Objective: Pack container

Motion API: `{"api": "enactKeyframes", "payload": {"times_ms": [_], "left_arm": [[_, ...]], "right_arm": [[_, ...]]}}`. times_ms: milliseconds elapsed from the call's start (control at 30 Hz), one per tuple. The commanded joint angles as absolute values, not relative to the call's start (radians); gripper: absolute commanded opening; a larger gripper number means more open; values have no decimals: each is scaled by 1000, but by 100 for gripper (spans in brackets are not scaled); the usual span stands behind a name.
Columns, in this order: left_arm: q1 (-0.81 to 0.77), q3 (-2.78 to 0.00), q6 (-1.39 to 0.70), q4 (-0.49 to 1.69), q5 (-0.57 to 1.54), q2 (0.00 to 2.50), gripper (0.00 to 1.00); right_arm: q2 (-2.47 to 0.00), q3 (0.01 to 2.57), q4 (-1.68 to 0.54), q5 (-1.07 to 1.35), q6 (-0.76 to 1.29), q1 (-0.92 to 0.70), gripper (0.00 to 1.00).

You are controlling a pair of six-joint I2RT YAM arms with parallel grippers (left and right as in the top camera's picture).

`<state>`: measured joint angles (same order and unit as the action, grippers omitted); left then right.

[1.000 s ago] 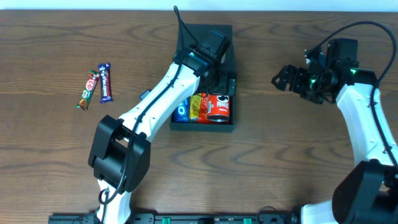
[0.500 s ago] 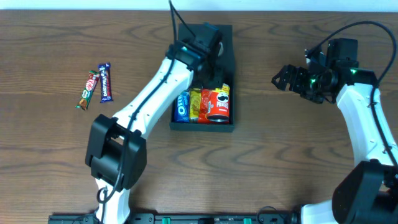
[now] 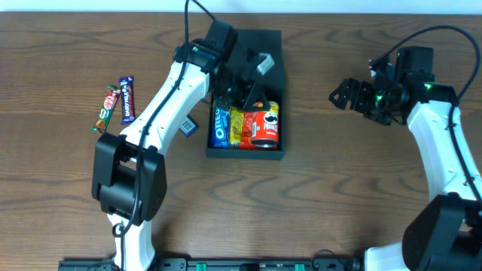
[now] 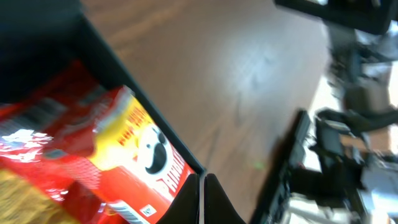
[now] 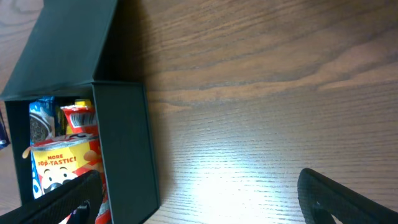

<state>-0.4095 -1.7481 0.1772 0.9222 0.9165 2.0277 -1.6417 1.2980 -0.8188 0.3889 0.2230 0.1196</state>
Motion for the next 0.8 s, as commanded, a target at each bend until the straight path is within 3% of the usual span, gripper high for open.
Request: {"api": "enactKeyframes", "payload": {"times_ms": [0, 167, 400, 767], "left_arm": [[-416, -1668, 317, 917, 1073, 2035, 6], [-421, -1569, 303, 815, 1146, 2035, 6], [-442, -1532, 181, 700, 983, 2035, 6], [-448, -1506, 115, 645, 990, 2122, 6]], "right_arm": [[-1628, 1314, -820, 397, 209, 128, 99], [-1628, 1314, -820, 398, 213, 124, 99], [-1628, 1314, -828, 401, 213, 123, 99], [-1628, 1314, -826, 400, 213, 123, 99]]}}
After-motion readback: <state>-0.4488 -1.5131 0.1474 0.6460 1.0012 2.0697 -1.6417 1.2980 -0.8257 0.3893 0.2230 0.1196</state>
